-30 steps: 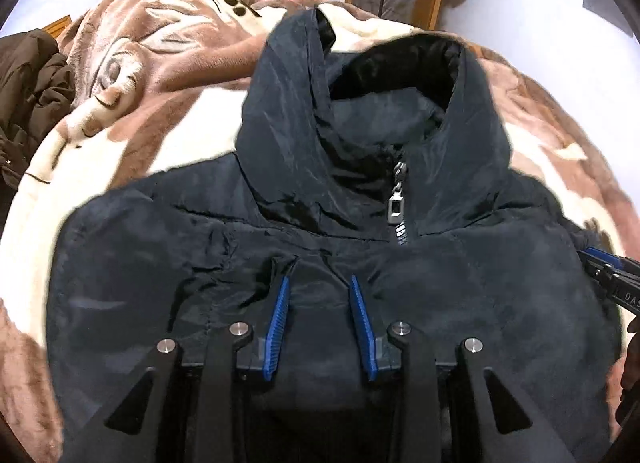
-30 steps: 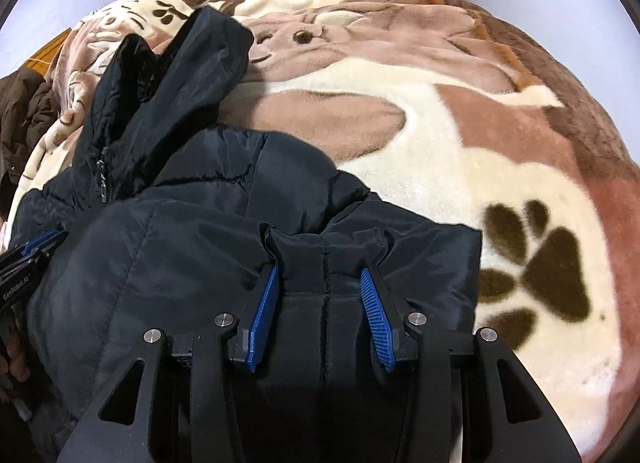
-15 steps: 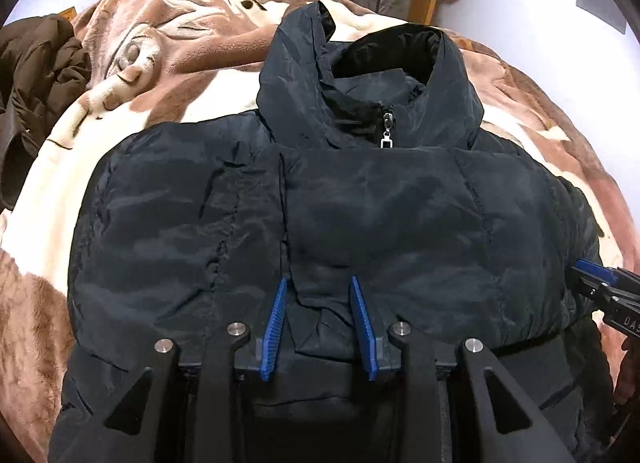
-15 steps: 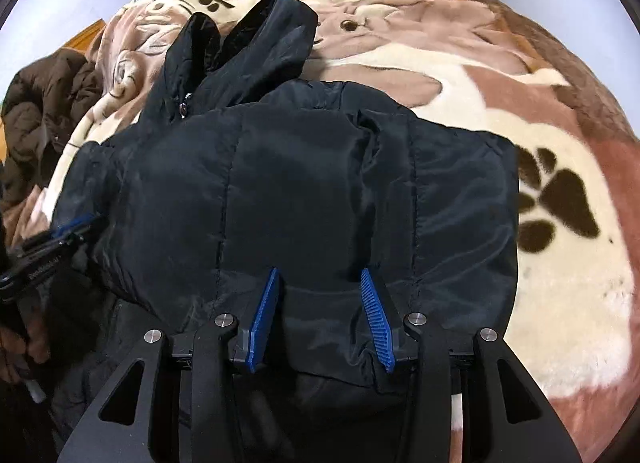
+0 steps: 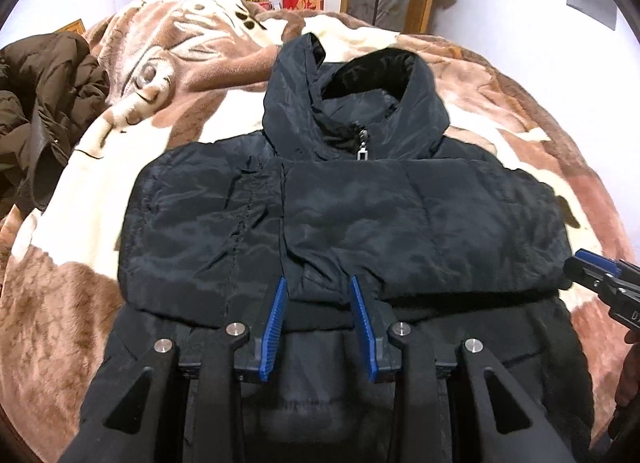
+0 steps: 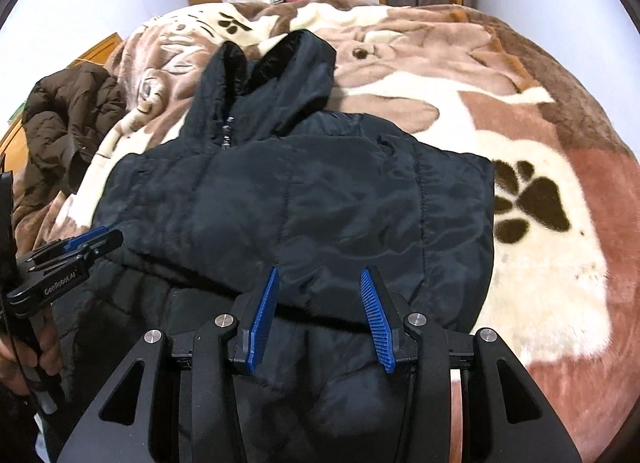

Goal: Fold large clothes

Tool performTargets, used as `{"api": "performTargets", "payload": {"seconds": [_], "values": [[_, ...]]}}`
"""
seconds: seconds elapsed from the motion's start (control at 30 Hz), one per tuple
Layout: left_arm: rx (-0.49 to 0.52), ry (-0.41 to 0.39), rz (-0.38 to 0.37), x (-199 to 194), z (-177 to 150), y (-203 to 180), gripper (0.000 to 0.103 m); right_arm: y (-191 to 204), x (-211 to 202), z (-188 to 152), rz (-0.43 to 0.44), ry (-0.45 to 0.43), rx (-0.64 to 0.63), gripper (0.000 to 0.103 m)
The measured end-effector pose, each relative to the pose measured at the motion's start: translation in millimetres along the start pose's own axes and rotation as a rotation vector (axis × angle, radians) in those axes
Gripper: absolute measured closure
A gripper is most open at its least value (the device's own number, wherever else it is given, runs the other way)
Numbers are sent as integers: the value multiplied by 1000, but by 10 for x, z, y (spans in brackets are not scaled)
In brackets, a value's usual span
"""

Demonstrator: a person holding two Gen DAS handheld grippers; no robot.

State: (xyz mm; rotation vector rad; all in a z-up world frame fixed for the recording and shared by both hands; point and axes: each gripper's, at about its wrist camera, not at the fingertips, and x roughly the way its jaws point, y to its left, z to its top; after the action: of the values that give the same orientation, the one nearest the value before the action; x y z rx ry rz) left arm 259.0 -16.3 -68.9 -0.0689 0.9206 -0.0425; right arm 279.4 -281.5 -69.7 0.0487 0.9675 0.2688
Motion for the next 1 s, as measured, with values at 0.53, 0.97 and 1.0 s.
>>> {"api": "performTargets", "payload": {"seconds": [0.53, 0.97, 1.0], "values": [[1, -40, -26, -467, -35, 174, 55, 384, -299, 24, 64, -46, -26, 57], [64, -91, -22, -220, 850, 385, 39, 483, -85, 991, 38, -117, -50, 53], [64, -97, -23, -171, 956, 400, 36, 450, 2, 1118, 35, -114, -47, 53]]}}
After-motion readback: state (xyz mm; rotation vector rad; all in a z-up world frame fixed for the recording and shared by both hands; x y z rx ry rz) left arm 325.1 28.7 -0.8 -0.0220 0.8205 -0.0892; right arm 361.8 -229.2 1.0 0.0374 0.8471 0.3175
